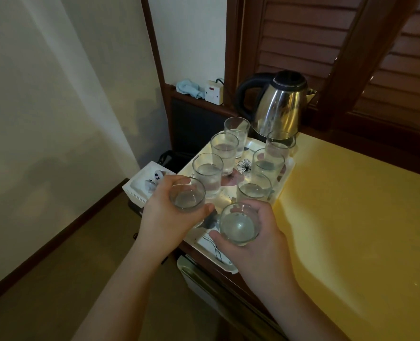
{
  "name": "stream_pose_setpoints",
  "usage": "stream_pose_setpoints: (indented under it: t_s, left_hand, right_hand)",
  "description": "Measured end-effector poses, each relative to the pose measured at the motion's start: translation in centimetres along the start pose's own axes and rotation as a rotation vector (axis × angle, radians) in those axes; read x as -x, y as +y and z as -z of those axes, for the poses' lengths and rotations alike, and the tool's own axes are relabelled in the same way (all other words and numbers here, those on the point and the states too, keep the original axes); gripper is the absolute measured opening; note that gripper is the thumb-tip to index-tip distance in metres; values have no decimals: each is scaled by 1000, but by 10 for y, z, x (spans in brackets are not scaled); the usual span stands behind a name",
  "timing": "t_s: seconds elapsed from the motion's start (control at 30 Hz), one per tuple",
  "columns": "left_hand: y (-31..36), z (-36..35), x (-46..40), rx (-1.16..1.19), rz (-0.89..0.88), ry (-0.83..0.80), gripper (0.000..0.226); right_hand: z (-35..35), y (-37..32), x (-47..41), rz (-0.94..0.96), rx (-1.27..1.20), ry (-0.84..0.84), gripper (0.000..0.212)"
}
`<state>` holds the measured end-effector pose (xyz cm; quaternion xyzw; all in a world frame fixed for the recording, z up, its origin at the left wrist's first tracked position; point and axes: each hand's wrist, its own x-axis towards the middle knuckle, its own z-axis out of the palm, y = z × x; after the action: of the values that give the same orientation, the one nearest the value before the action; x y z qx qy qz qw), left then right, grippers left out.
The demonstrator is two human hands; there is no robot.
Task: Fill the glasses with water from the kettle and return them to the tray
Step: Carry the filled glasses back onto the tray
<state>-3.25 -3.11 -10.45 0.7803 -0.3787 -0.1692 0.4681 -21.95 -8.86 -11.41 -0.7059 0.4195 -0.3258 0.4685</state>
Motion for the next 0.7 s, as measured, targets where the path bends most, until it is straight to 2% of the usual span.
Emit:
stream_pose_setpoints:
  t_s: [0.7]
  left_hand:
    - [-8,-5,-11,28,51,-47,71]
  right_hand:
    - [-14,6,-8,-41,73,-21,77]
